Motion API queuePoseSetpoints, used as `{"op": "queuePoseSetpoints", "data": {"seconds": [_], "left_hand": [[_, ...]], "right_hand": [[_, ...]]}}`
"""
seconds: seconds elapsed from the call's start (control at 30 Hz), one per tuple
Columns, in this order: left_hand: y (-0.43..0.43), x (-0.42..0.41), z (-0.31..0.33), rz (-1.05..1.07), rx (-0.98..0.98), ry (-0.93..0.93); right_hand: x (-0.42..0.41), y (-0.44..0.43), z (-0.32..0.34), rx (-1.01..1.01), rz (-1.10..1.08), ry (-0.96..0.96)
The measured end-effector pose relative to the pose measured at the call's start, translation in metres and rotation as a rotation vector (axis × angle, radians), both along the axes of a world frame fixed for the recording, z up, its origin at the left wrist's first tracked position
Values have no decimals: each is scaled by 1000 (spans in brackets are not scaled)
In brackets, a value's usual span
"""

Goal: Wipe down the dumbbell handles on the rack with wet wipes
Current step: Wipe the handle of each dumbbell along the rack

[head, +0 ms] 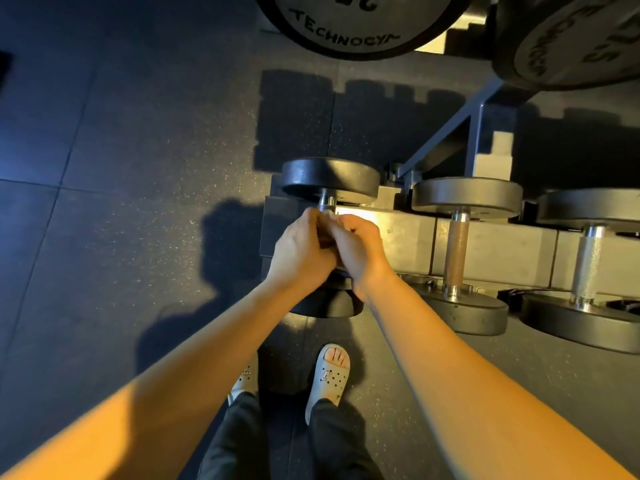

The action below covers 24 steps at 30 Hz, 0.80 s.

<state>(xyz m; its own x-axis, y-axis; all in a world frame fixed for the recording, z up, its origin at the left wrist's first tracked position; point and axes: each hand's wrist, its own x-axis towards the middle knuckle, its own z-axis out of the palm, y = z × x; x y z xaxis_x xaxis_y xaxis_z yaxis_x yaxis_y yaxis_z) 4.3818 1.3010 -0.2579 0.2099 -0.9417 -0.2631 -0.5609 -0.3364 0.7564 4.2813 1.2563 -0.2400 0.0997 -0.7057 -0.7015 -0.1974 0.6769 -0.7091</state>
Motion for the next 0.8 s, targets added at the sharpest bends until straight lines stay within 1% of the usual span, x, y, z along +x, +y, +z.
{"op": "queuePoseSetpoints", "data": {"seconds": [0.07, 0.1, 0.13, 0.2, 0.23, 0.27, 0.3, 0.33, 0.4, 0.47, 0.5, 0.57, 0.7, 0.8], "left_hand": [[0, 5, 14, 103, 157, 389], [-1, 10, 18, 173, 154, 475], [-4, 15, 20, 264, 96, 444], [-15, 27, 24, 440, -78, 182], [-24, 32, 28, 482, -161, 63], [-35, 35, 30, 486, -221, -16], [-47, 38, 31, 462, -249, -57], [-61, 40, 29, 422, -236, -72], [-90, 43, 23, 351, -104, -27], [-115, 41, 17, 321, 68, 79], [-122, 38, 15, 314, 127, 81], [-129, 35, 11, 311, 148, 45], [-127, 38, 9, 325, 133, 60], [-126, 38, 10, 316, 119, 55]], "right_hand": [[-7, -9, -2, 93, -162, 65], [-11, -15, -3, 166, -282, 75], [-11, -22, -7, 231, -408, 62], [-7, -36, -12, 300, -624, 5], [-2, -41, -17, 279, -675, -26], [7, -45, -21, 240, -677, -65], [17, -45, -23, 220, -635, -95], [27, -42, -25, 198, -582, -80], [37, -36, -27, 229, -449, -20], [39, -36, -31, 225, -368, -64], [38, -41, -33, 233, -318, -89], [37, -47, -39, 268, -200, -123], [35, -37, -43, 337, -170, -207], [38, -27, -45, 309, -210, -132]]}}
